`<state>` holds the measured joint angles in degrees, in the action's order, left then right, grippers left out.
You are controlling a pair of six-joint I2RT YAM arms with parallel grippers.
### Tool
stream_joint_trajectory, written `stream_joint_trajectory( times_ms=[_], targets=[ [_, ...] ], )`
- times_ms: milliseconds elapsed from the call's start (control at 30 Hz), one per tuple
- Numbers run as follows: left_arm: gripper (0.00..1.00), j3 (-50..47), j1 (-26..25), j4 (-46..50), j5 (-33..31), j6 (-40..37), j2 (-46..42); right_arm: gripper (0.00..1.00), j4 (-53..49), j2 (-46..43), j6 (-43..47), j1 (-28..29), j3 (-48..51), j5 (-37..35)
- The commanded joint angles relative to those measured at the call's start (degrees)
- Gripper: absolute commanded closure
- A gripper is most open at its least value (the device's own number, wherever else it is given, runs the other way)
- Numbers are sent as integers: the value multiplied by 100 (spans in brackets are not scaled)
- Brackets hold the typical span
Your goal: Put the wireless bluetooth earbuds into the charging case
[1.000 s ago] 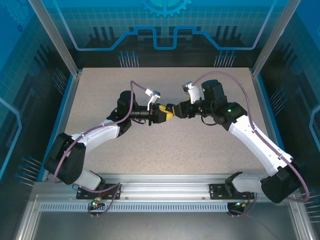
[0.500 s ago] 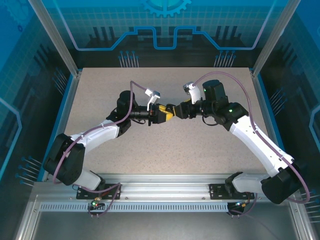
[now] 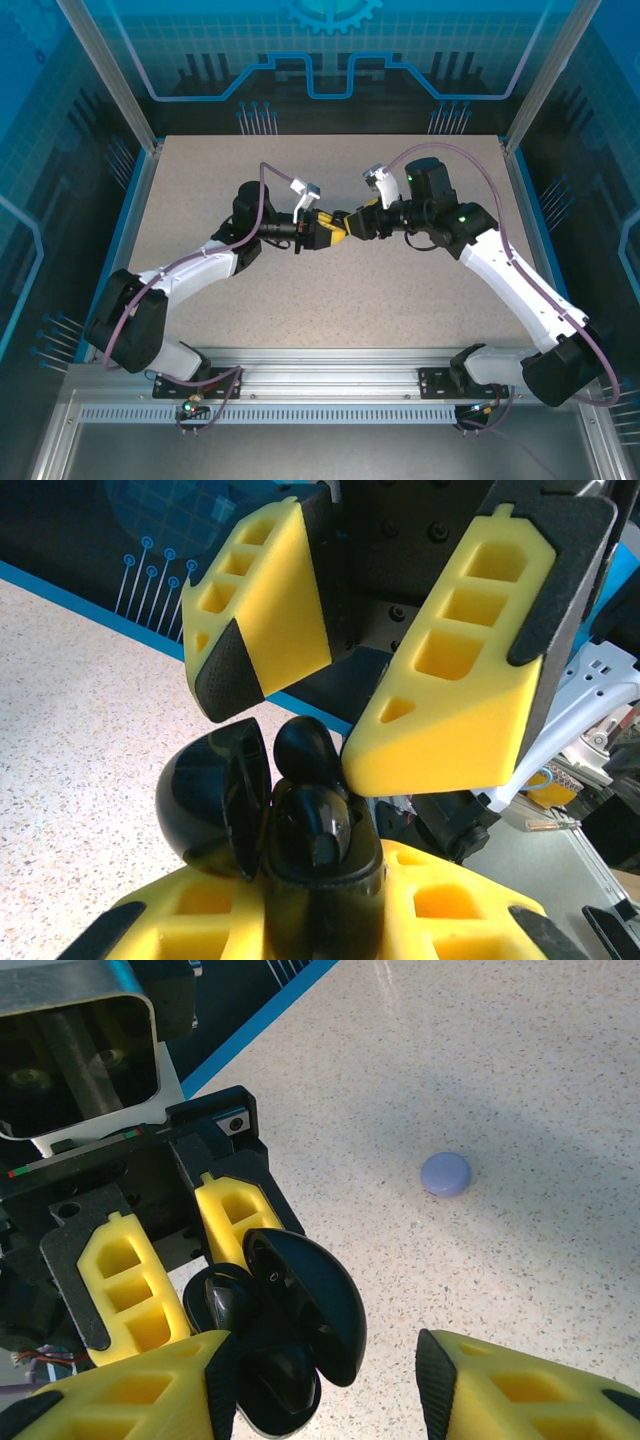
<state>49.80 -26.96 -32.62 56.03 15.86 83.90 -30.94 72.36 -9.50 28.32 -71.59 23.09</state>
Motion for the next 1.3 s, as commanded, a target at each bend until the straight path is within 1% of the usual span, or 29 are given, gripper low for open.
stream_joint_trajectory(
  times_ms=[0, 267, 433, 567, 900, 1133, 1267],
  targets=[
    [100, 160, -62, -82, 309, -258, -250, 48, -236, 11, 211, -83, -171, 203],
    [100, 179, -94, 54, 562, -420, -319, 47, -281, -52, 302, -102, -162, 224],
    [100, 238, -142, 394, 660, -684, -409, 46, -326, -100, 360, -137, -161, 176],
    [100, 311, -141, 624, 556, -792, -418, 46, -325, -187, 359, -151, -171, 207],
    [100, 415, -136, 716, 229, -733, -374, 45, -404, -359, 396, -223, -163, 187],
    [100, 445, -138, 722, 211, -709, -383, 45, -413, -373, 396, -239, -136, 179],
    [100, 452, -134, 722, 259, -706, -384, 44, -400, -334, 391, -242, -177, 361]
  ],
)
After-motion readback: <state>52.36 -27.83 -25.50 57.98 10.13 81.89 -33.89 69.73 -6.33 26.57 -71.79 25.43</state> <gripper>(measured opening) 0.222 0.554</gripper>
